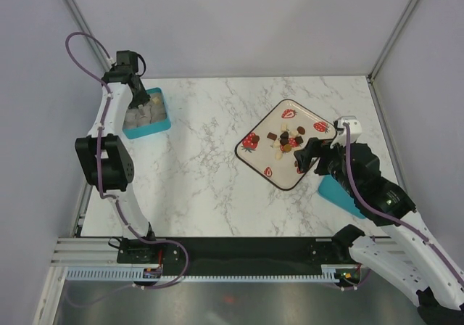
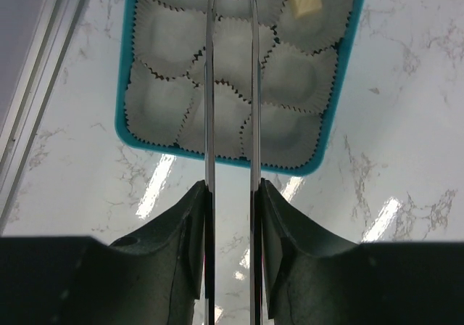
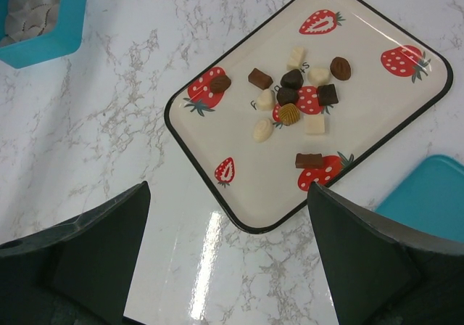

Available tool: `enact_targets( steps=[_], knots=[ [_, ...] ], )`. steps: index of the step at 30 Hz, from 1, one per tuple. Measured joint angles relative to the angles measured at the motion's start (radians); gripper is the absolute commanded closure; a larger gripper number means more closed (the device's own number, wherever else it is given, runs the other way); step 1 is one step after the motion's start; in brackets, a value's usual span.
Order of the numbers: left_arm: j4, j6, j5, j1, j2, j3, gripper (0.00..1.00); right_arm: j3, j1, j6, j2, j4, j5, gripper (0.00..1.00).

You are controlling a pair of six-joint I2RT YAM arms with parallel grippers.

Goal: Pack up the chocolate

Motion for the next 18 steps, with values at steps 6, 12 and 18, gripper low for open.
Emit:
enact_targets(
  steps=[6,12,18],
  knots=[
    [0.014,0.010,-0.005,0.020,0.054,0.040,0.61,-0.009,0.000,-0.002,0.031,0.016,0.000,0.02],
    [0.020,0.021,-0.003,0.013,0.091,0.046,0.59,-0.009,0.000,-0.002,0.051,0.029,0.000,0.02],
    [0.022,0.028,-0.003,0.013,0.109,0.049,0.53,-0.009,0.000,-0.002,0.063,0.044,0.000,0.02]
  ],
)
